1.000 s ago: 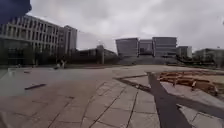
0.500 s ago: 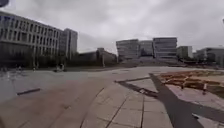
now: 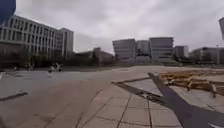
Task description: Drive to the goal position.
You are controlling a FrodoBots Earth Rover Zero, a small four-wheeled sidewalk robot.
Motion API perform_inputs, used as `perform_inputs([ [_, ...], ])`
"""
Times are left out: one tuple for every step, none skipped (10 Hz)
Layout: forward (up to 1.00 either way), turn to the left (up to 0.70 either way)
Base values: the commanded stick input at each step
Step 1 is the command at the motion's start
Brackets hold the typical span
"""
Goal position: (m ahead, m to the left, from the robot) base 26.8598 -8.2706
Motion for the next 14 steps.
perform_inputs([
  [0.70, -0.03],
  [0.70, -0.11],
  [0.70, -0.20],
  [0.70, -0.26],
  [0.70, -0.26],
  [0.70, -0.26],
  [0.70, -0.07],
  [0.70, 0.00],
  [0.70, -0.01],
  [0.70, -0.05],
  [0.70, -0.10],
  [0.70, -0.26],
  [0.70, -0.26],
  [0.70, -0.26],
])
